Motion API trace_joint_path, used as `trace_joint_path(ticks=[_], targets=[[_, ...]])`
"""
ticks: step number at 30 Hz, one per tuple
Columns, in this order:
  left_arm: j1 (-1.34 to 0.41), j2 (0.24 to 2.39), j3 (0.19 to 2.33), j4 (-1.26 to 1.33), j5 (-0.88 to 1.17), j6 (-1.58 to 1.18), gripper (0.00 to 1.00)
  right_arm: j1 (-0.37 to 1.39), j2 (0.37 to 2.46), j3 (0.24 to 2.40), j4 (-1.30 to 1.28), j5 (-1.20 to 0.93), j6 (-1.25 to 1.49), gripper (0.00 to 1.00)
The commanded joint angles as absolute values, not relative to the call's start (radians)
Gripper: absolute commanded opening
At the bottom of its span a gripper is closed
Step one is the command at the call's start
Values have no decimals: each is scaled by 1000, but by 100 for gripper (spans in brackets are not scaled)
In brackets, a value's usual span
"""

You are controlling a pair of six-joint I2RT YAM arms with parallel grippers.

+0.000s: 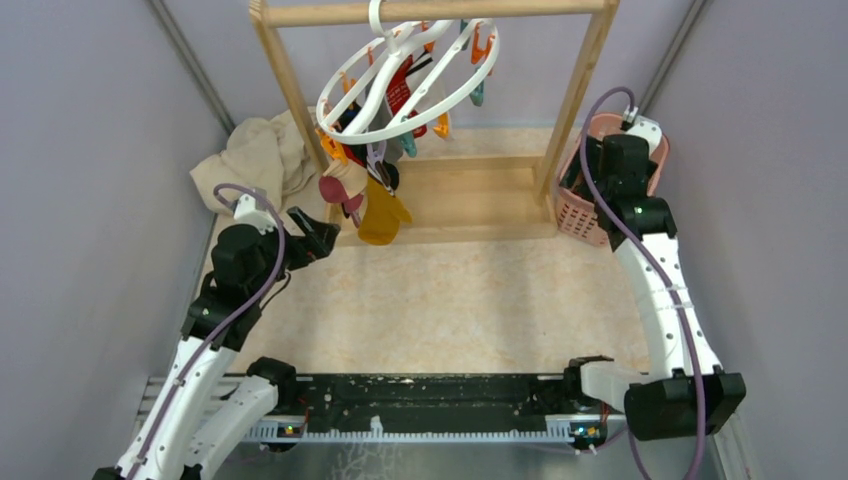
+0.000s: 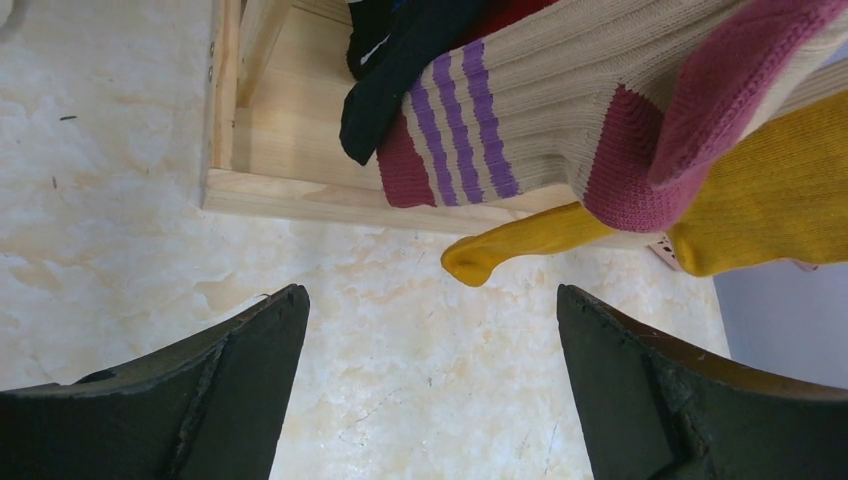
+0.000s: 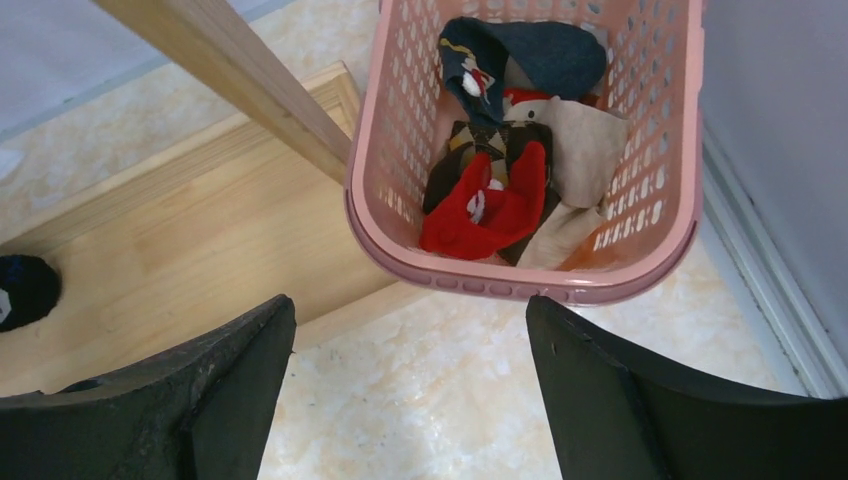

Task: Remove the socks clipped to the hanger
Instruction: Move the bin to the center of the board.

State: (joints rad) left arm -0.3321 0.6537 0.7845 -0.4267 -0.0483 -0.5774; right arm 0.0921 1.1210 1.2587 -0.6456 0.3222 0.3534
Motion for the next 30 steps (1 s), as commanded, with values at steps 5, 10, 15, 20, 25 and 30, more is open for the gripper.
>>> trace_joint_path(ticks=[5,10,15,20,25,30], targets=[[-337,623,779,-425,-42,-552,99,40,1239,1252,-513,200,439,82],[-336,617,780,-436,-34,-554,99,40,1329,1249,-480,187,416,81],[-336,611,782,-447,-32,-555,99,40,1402,1264,-471,180,396,81],[-335,605,783,-457,-35,-555,99,40,1459,1265,-455,219,371,81],[-336,601,782,-467,-37,-557,99,40,1515,1263,-449,238,360,80],[-336,594,779,-477,-43,-558,99,41,1545,1253,-448,248,348,77]])
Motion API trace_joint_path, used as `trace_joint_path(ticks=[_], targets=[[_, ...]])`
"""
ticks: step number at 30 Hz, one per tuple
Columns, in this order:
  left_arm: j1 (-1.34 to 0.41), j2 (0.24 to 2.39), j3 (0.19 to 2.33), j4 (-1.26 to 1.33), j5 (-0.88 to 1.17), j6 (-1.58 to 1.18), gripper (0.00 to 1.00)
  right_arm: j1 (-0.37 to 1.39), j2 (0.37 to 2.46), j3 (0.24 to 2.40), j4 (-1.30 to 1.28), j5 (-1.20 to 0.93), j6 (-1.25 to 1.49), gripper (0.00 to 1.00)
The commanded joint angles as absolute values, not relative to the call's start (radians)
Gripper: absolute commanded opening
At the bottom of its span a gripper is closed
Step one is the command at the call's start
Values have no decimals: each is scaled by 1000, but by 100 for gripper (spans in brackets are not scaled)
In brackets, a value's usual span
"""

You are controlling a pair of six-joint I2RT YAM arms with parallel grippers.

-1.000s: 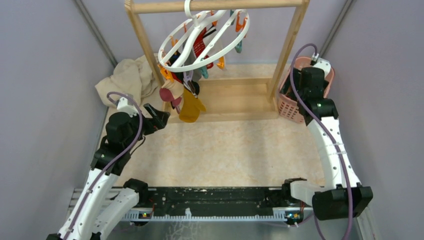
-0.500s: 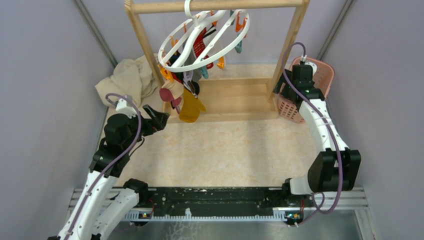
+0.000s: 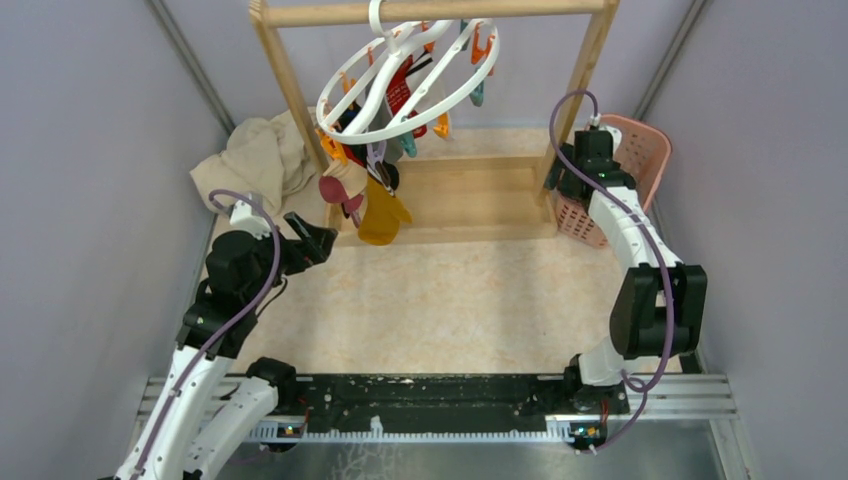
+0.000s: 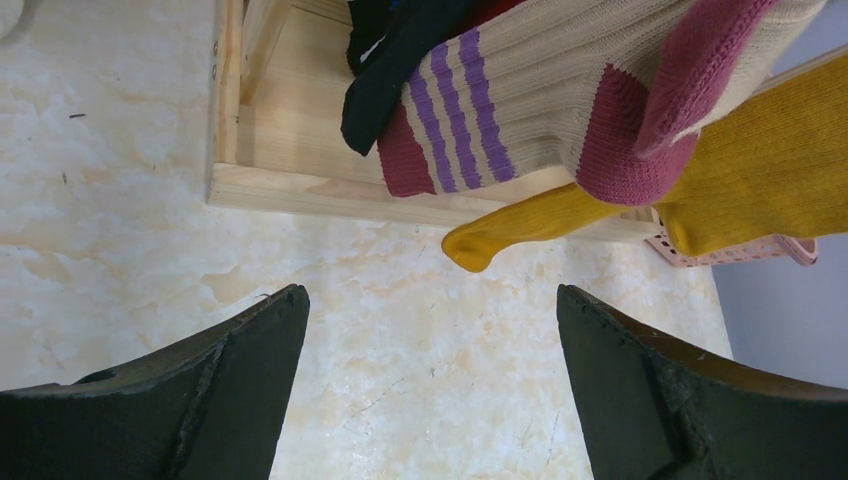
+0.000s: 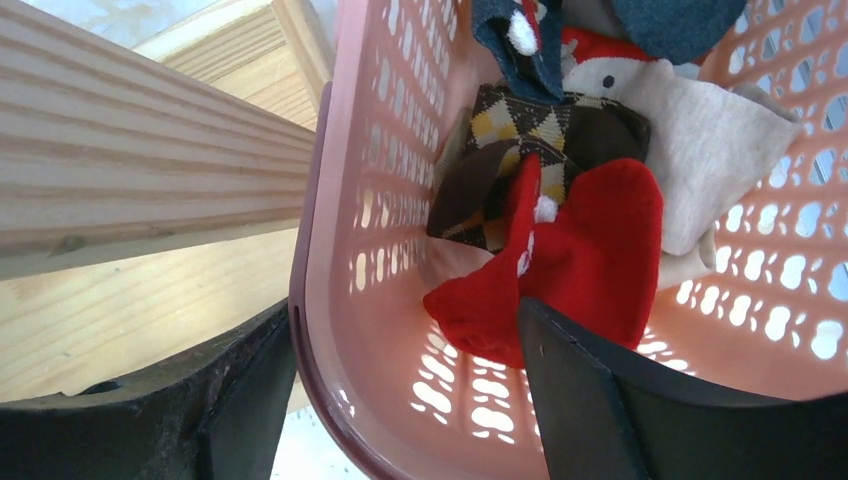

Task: Remove the socks clipped to the hanger
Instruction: Move the bin to the center of the board.

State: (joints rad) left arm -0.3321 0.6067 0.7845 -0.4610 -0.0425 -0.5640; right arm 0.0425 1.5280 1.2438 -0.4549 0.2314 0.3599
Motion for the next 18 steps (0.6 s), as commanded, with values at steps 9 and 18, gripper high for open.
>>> trace_joint_path(ticks=[9,18], targets=[[-336,597,770,-473,-38,-561,99,47,1526,1217,-457,293,336,58],[-336,596,776,-482,-36,-562,99,52,1500,1149,-469,298,335,18]])
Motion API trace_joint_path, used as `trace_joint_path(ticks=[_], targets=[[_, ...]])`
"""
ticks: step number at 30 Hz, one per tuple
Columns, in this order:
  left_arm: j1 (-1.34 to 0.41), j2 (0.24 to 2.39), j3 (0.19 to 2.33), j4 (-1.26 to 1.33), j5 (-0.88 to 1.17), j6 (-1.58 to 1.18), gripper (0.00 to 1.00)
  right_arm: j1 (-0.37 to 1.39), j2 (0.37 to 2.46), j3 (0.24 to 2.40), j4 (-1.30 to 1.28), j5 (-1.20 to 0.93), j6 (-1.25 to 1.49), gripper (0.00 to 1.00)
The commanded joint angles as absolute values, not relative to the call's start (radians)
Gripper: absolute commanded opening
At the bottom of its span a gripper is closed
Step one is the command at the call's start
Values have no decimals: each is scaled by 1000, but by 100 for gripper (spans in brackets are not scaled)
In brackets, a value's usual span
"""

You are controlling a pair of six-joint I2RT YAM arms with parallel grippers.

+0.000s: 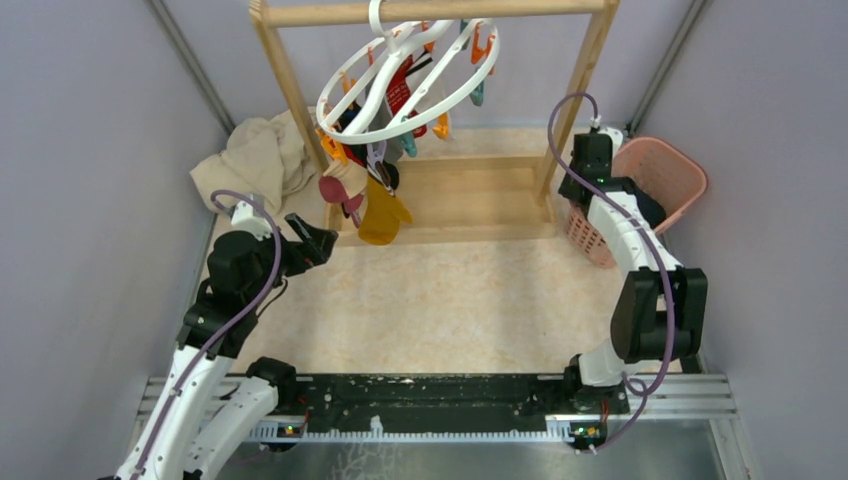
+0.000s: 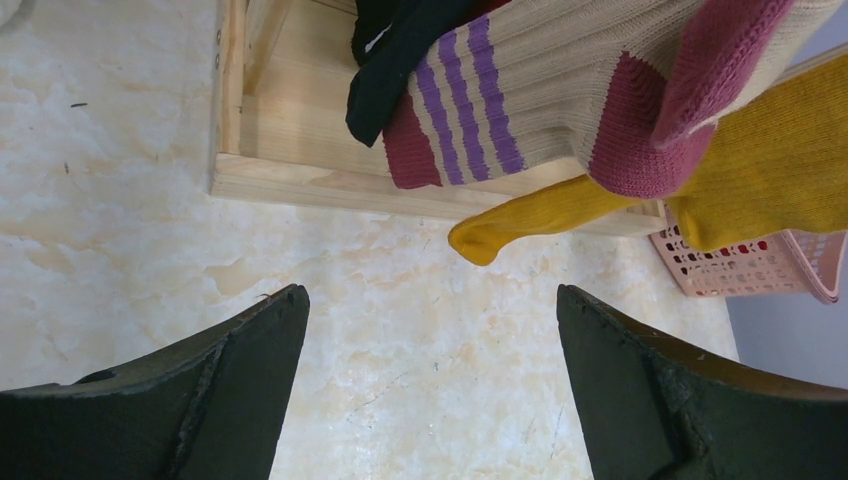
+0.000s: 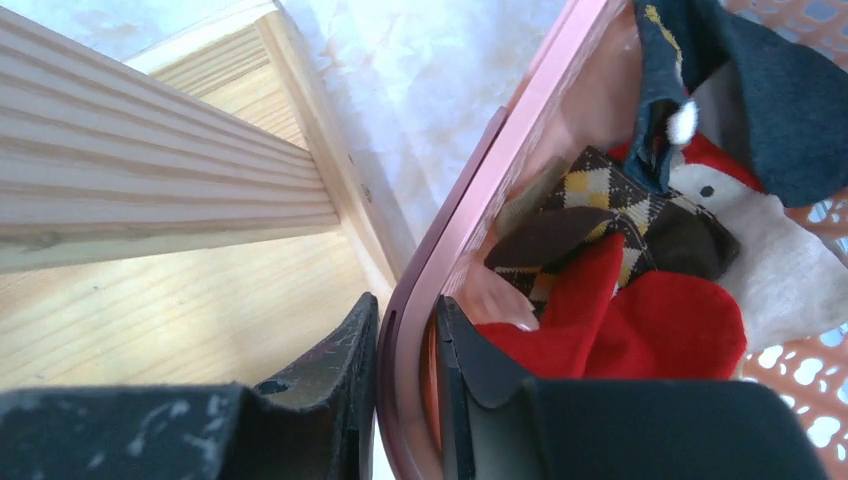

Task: Remove the socks clipped to the hanger
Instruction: Move the bin to the center of the board.

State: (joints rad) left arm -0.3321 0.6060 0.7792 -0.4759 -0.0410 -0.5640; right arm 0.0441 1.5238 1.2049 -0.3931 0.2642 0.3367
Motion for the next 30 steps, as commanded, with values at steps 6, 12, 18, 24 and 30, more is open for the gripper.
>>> trace_joint_path(ticks=[6,12,18,24,30], targets=[[-335,593,782,-495,-41,-556,99,58,1453,1112,-470,319,340,4],[-336,595,784,-495,-40,-555,99,78,1390,1139,-508,348,335,0],[-336,590,778,-496,-41,-554,99,129,1302,1144,-541,394,335,0],[-337,585,769,-493,-35,-558,99,173,1225,1148,-587,419,330,0],[-336,570,764,-499,-35,-561,99,216,1155,1146,-630,447,330,0]])
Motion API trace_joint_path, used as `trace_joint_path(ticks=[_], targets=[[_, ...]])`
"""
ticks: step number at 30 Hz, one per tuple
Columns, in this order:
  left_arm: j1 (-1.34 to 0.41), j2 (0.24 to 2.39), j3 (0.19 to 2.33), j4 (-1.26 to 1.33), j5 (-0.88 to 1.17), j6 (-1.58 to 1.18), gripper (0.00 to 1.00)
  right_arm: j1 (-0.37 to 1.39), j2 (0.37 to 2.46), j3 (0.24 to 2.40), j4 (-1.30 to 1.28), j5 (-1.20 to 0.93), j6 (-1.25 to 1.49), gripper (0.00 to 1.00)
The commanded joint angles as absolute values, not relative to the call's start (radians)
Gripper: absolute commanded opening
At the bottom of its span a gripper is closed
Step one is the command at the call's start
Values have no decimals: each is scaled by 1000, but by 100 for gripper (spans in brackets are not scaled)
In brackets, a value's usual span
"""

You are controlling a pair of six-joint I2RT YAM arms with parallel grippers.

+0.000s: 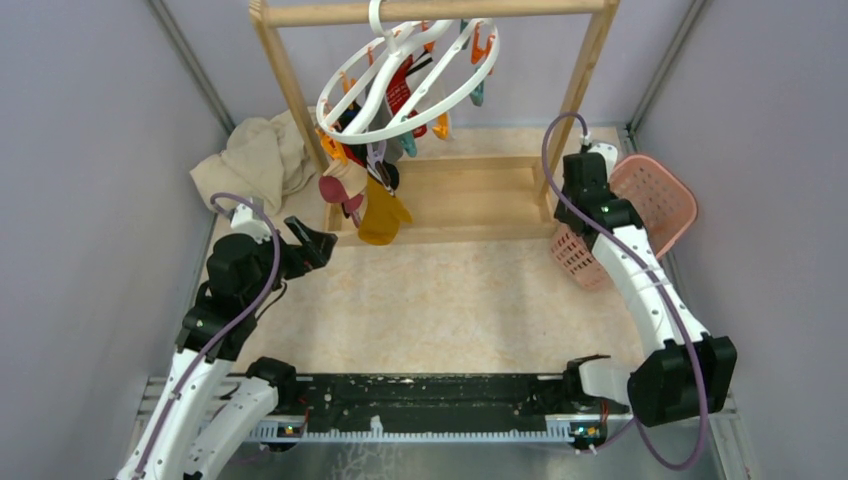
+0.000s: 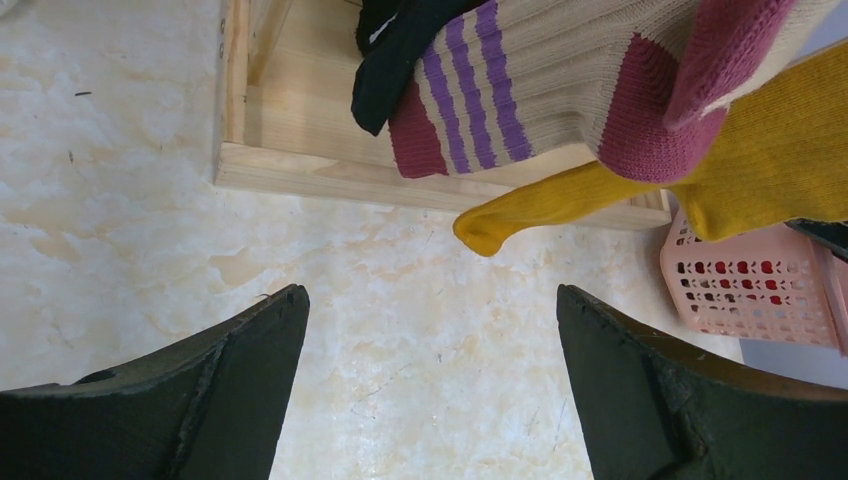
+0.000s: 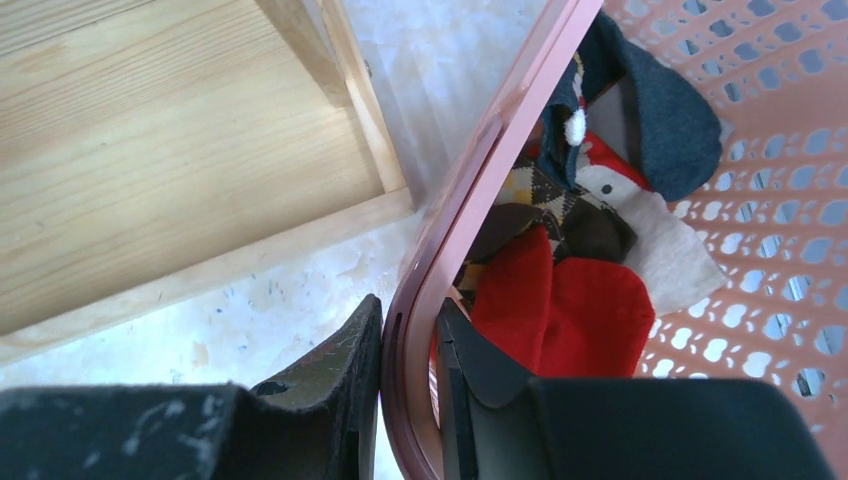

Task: Remove the socks clipped to the hanger
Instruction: Move the bin to the center of the board.

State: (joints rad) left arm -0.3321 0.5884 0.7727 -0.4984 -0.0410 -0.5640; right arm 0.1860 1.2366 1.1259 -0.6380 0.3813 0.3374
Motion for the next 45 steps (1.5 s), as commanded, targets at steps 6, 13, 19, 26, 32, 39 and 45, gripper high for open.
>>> trace_joint_path(ticks=[6,13,19,26,32,39,45], targets=[[-336,561,748,-497,-33,-563,99,264,1090,1149,-687,461,327,0],[-336,562,747,-491,-29,-569,99,457,1063,1204,-821,625,350,0],[-336,554,754,-503,-35,-567,99,585,1004,1216,-958,660,419,0],[-337,570,748,-485,-25,-574,99,747,970,1177,-1023,620,541,0],[-336,569,751,-490,-28,-579,99,890,1057,1131,-934,612,624,0],[-337,546,757,-522,-43,-581,99,1089,1178,1162,-900,651,701,0],[-337,537,743,-528,-49,-592,99,1261,1257,1179,-863,680,735,0]])
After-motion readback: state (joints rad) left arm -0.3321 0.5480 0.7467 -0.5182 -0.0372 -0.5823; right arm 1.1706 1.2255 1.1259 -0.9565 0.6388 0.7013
